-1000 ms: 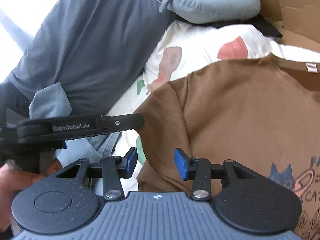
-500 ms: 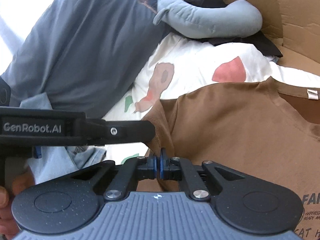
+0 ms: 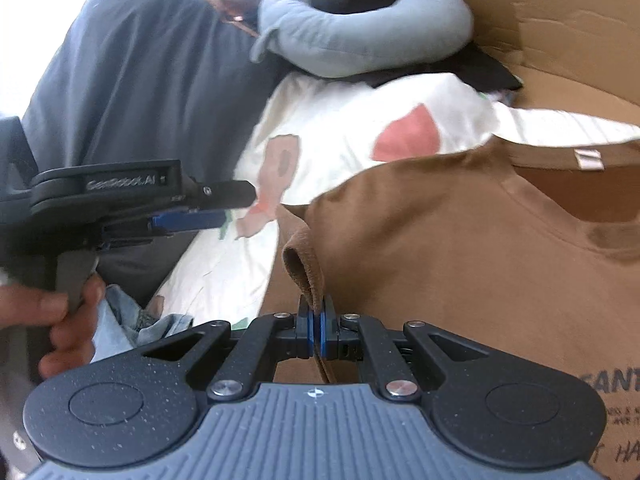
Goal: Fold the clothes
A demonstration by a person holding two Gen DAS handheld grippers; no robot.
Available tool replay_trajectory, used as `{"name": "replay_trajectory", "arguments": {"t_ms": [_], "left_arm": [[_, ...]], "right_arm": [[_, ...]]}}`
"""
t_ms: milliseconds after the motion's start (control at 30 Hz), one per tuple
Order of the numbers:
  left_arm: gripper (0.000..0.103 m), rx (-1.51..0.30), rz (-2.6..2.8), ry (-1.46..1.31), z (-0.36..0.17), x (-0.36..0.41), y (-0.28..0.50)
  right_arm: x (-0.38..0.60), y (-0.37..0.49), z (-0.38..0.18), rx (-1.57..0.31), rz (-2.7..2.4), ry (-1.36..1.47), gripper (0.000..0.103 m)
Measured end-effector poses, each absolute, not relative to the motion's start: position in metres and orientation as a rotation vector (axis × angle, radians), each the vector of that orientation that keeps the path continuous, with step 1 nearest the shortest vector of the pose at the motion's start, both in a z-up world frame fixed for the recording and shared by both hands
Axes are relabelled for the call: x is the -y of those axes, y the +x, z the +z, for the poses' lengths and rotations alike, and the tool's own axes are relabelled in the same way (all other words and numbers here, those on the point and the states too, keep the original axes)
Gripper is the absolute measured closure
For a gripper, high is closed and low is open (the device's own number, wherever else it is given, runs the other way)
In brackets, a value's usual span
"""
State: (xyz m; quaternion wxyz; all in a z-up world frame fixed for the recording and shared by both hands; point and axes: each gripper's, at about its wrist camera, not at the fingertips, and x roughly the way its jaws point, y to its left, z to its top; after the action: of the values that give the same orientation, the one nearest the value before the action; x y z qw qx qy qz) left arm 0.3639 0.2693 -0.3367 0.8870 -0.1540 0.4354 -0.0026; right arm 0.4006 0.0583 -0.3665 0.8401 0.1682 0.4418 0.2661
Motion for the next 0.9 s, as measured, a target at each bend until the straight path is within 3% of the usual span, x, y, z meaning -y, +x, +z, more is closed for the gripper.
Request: {"name": "replay_trajectory", "arguments": {"t_ms": [600, 700, 767, 900], "left_arm": [[0.053, -1.092, -0.022, -0.348, -0.394, -0.275, 0.44], [0.063, -1.133, -0.035, -0.347, -0.402, -0.272, 0.443], [0.093, -1.134, -0.046, -0.337, -0.403, -0.271, 0.444], [0.094, -1.1, -0.028, -0.281, -0.396, -0.269, 0.444]], "right_arm": [[-0.024, 0.407, -0.401, -1.03, 0.442, 0.422, 0.102], [-0.021, 0.408, -0.405, -1.038, 0.434, 0.436, 0.102], [-0.02, 0.408, -0.408, -1.043, 0.431, 0.448, 0.102], [-0.017, 0.411, -0.412, -1.052, 0.433, 0.487, 0.102]]}}
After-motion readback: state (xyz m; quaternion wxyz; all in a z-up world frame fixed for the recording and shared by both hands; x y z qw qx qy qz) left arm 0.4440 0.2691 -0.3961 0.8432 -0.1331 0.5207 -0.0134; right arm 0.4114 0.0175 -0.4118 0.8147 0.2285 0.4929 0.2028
